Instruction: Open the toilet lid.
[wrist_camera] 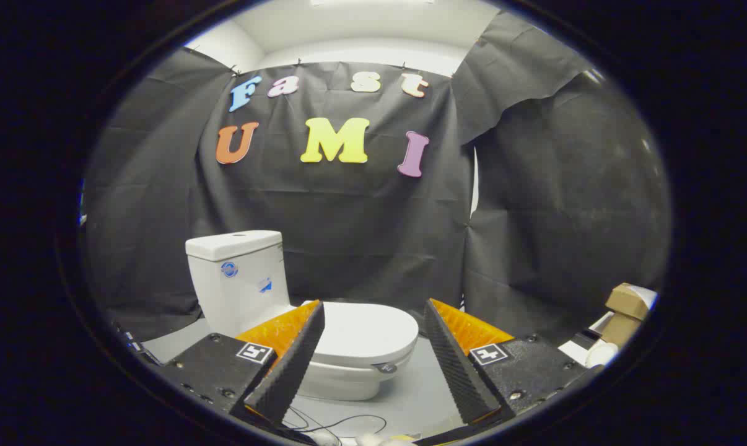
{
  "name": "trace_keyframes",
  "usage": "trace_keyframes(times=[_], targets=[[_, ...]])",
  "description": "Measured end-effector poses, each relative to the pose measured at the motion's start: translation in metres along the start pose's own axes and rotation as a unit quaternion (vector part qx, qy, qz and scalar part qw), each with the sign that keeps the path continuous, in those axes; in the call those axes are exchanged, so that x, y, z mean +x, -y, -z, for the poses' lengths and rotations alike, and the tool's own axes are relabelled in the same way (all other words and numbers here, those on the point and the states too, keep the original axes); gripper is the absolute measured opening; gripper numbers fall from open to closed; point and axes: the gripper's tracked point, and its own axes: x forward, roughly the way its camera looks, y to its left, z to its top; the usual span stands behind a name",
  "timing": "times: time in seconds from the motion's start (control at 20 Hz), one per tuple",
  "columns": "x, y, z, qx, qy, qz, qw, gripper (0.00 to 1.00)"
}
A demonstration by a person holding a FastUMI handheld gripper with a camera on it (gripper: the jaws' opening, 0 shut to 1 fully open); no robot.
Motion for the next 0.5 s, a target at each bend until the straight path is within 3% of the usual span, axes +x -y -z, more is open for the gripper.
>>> trace_keyframes(times=[0.5], targets=[[-0.0047, 0.0090, -0.0103, 0.016, 0.003, 0.013, 1.000, 1.00]])
